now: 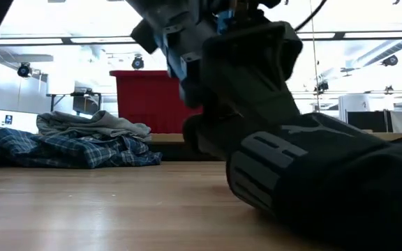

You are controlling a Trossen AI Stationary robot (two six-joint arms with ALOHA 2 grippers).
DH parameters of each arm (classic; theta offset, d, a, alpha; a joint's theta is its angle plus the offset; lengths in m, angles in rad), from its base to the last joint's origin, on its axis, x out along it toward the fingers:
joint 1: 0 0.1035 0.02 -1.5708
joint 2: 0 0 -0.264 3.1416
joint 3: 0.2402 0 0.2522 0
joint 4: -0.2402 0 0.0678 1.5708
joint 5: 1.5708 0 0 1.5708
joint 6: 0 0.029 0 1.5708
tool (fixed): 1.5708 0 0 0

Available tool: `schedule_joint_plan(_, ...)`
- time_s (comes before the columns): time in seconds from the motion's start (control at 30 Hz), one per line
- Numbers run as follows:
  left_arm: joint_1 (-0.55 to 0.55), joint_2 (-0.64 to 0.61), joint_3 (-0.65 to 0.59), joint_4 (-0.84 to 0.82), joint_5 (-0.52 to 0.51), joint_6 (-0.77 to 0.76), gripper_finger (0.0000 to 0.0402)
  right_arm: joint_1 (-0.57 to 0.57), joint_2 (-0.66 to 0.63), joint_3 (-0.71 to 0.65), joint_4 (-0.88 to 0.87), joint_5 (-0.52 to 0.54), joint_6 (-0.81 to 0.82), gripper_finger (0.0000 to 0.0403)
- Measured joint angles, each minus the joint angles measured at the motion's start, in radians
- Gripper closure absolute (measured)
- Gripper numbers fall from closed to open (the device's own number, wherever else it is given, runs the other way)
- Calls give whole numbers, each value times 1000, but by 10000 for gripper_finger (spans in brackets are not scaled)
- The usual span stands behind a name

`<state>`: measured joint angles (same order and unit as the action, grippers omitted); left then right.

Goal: Fold Laundry from Bin
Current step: Fold the black underwear

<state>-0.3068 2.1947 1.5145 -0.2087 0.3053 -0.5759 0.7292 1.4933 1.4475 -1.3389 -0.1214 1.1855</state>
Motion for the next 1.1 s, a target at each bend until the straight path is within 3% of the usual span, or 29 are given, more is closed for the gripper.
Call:
schedule_joint_plan(0.33, 11, 70, 31, 82, 69, -37, 210, 0, 0, 0, 13, 29, -5, 183)
schedule_joint_plan(0.43, 9, 83, 35, 91, -49, 1, 222, 0, 0, 0, 13, 36, -22, 183)
schedule_joint_plan(0.5, 8, 96, 35, 83, -116, 24, 251, 0, 0, 0, 12, 36, -37, 184)
schedule_joint_plan(0.67, 56, 73, 36, -61, -226, 54, 383, -1, 0, 0, 6, 52, -73, 184)
schedule_joint_plan(0.93, 133, -157, 21, -501, -542, 169, 399, -3, -5, 0, -70, 156, -34, 181)
schedule_joint_plan(1.1, 150, -362, 25, -654, -639, 166, 401, -3, -8, -1, -66, 279, -34, 181)
